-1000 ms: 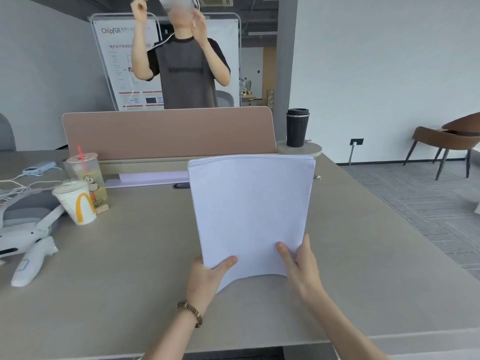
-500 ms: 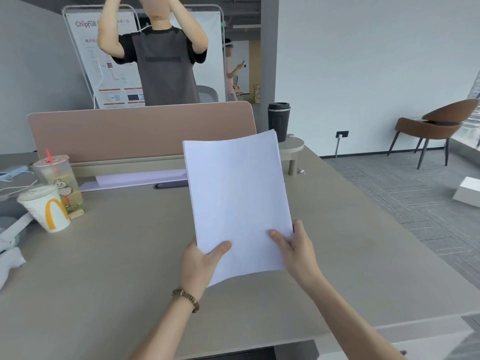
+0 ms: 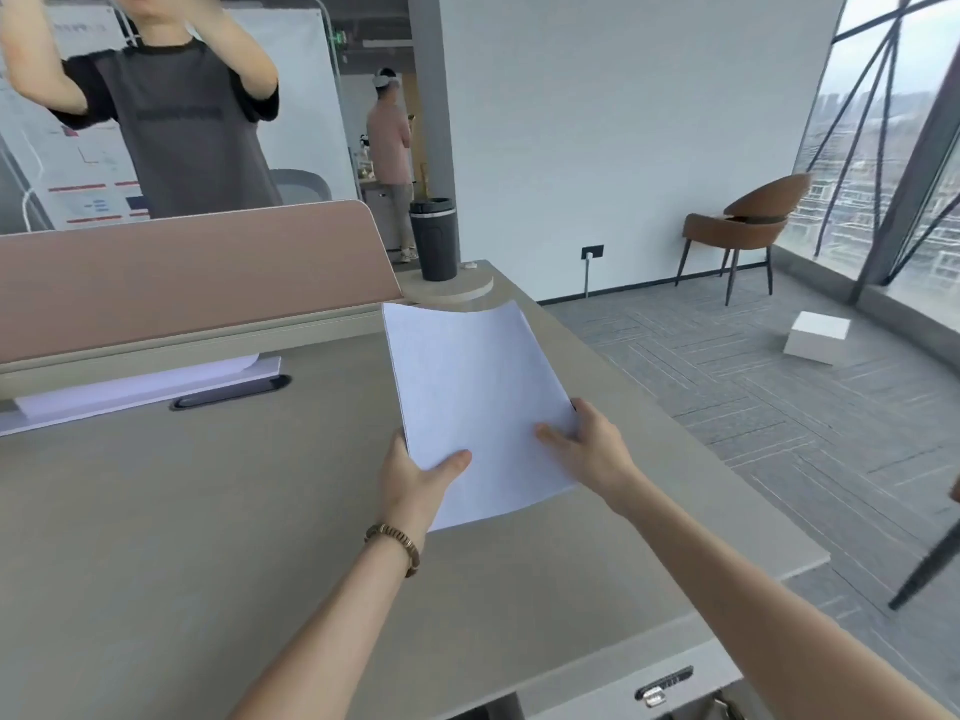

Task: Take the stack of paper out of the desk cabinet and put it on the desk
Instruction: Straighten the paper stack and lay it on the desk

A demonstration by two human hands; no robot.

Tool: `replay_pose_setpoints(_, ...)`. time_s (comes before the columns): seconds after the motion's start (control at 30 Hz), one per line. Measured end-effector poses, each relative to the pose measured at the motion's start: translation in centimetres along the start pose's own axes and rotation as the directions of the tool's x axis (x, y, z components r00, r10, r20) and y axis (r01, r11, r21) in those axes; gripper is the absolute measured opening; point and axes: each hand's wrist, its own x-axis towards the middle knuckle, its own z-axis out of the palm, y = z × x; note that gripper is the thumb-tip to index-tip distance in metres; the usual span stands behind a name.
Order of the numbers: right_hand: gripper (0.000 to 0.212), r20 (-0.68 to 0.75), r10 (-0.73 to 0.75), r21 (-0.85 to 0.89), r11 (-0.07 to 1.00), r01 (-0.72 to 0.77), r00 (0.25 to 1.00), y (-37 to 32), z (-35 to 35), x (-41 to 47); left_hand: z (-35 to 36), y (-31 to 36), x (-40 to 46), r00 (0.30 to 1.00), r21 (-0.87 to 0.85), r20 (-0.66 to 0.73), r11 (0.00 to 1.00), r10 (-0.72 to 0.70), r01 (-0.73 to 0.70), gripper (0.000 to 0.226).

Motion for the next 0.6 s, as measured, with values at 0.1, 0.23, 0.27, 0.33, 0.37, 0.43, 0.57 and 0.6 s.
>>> replay_pose_setpoints(0.1, 0.057, 0.017, 0.012, -0.039, 0.999, -0.011, 1.000, 1.5, -1.7, 1.5, 2.6, -0.5, 1.3, 0.999, 0.006, 0.025, 0.999, -0.038, 0.038, 0.044)
replay_pose_setpoints(0.23, 0.043, 0.016, 0.039, -0.056, 0.998, -0.038, 0.999, 3.6, -2.8, 4.3, 5.8, -0.7, 3.2, 0.993, 0.067, 0.050, 0.992, -0.107, 0.103, 0.037)
replay_pose_setpoints(0.27, 0.039, 0.013, 0.048, -0.062, 0.997, -0.047, 0.999, 4.1, -3.0, 5.0, 6.6, -0.6, 3.7, 0.993, 0.098, 0.039, 0.989, -0.114, 0.110, 0.035)
replay_pose_setpoints(0.33, 0.039, 0.000, 0.062, -0.090, 0.994, -0.062, 0.998, 5.1, -3.4, 6.5, 8.1, -0.5, 4.8, 0.993, 0.158, 0.019, 0.981, -0.116, 0.111, 0.033)
replay_pose_setpoints(0.37, 0.041, -0.006, 0.068, -0.098, 0.993, -0.068, 0.998, 5.5, -3.5, 7.1, 8.7, -0.6, 5.3, 0.992, 0.186, 0.018, 0.976, -0.121, 0.116, 0.033)
replay_pose_setpoints(0.43, 0.046, -0.013, 0.086, -0.098, 0.991, -0.087, 0.996, 6.3, -3.8, 8.4, 9.7, -0.8, 6.4, 0.989, 0.237, 0.039, 0.963, -0.145, 0.132, 0.032)
replay_pose_setpoints(0.57, 0.042, -0.014, 0.098, -0.151, 0.984, -0.099, 0.995, 7.7, -4.2, 10.8, 10.9, -1.8, 8.1, 0.984, 0.273, 0.053, 0.950, -0.169, 0.148, 0.033)
replay_pose_setpoints(0.6, 0.041, -0.011, 0.099, -0.151, 0.984, -0.099, 0.995, 7.7, -4.3, 11.4, 11.1, -1.8, 8.5, 0.984, 0.283, 0.058, 0.948, -0.170, 0.147, 0.032)
